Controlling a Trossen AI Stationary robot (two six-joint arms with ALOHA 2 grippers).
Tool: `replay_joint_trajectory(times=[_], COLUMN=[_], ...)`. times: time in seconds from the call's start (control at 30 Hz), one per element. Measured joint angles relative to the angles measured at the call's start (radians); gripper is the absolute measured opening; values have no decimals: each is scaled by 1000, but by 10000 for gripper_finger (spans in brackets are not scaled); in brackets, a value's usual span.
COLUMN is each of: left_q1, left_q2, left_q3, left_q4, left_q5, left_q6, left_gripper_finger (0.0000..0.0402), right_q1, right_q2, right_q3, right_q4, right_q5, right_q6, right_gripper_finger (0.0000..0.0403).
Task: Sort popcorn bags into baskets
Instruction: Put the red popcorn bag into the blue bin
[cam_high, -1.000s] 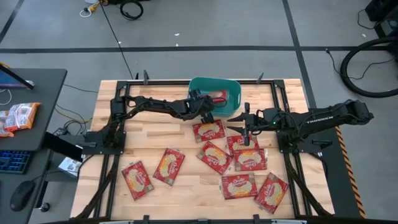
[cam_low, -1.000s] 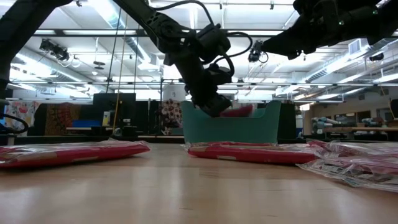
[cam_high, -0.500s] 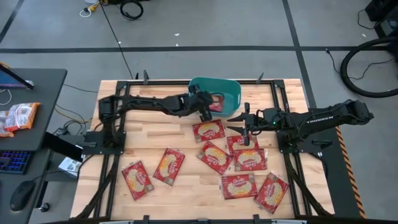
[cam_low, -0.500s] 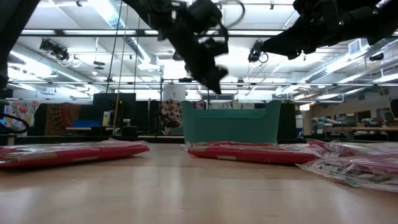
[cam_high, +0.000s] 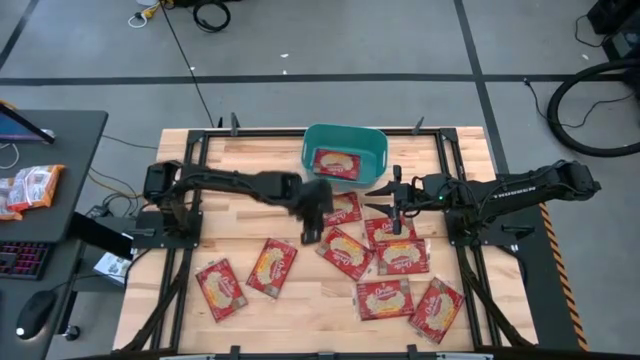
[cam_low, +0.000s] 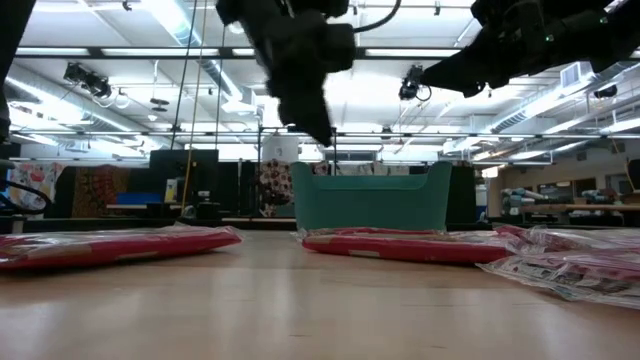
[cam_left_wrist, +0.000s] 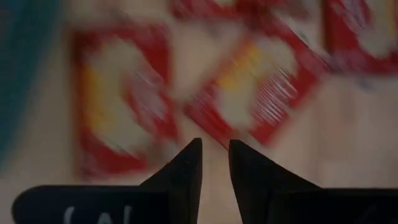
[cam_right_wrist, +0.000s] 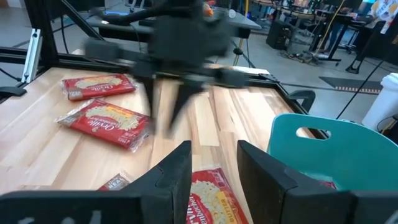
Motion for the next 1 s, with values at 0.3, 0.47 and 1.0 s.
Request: replay_joint_trajectory(times=[0.3,0.47,1.0], left_q1=[-200,-315,-829], left_q2=[1,1,11], left_q3=[0,-9,-76], left_q4=[-191,-258,-363], left_q5=[37,-27,117], left_q6=[-309,-522,-1094], left_gripper_finger=[84,84,84], right_q1=[0,-1,-14], right_q2=[0,0,0], right_q3=[0,0,0], right_q4=[0,28,114], right_q5=[0,1,0], right_q6=[-1,-40,-109], right_gripper_finger=[132,132,132])
